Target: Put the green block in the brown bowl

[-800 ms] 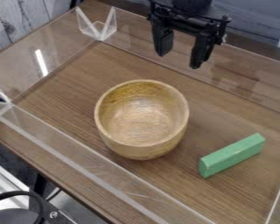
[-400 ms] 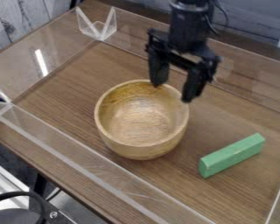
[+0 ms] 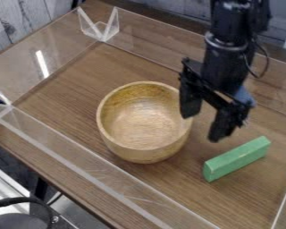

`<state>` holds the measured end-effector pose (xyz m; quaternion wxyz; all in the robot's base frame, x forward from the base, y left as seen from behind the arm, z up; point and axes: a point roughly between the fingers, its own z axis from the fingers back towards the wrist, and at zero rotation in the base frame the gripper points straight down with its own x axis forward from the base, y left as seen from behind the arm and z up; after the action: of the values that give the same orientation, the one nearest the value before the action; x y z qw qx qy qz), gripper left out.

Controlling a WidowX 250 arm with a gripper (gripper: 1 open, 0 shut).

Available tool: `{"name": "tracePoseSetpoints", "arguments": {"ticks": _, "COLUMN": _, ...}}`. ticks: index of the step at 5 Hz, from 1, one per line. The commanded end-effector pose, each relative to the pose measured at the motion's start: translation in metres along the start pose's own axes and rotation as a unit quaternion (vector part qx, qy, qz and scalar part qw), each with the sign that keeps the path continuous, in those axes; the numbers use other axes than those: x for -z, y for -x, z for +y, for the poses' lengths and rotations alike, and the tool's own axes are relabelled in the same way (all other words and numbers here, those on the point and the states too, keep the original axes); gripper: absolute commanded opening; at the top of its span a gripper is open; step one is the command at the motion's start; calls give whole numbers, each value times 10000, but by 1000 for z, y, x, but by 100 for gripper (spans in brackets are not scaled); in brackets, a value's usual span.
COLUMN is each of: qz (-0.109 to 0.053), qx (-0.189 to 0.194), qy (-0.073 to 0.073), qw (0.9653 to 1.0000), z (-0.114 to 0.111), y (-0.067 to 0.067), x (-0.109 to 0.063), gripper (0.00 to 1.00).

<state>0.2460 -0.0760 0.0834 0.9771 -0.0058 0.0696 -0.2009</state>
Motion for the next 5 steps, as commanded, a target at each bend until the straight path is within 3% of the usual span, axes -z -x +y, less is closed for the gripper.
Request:
{"name": "tracePoseSetpoints", "arguments": {"ticks": 1, "qz": -325, "qx": 221, "qy": -20, "qw": 9992, "z": -10, "y": -8, "x": -6, "gripper": 100}}
{"name": "tracePoseSetpoints", "arguments": {"ticks": 3, "qz": -350, "qx": 396, "qy": 1, "qw": 9986, "z": -12, "y": -12, "x": 12, "gripper": 100}}
{"name": "tracePoseSetpoints", "arguments": {"ticks": 5, "qz": -488, "qx": 653, "qy": -2, "qw": 9967, "z": -12, "y": -16, "x": 28, "gripper": 100}}
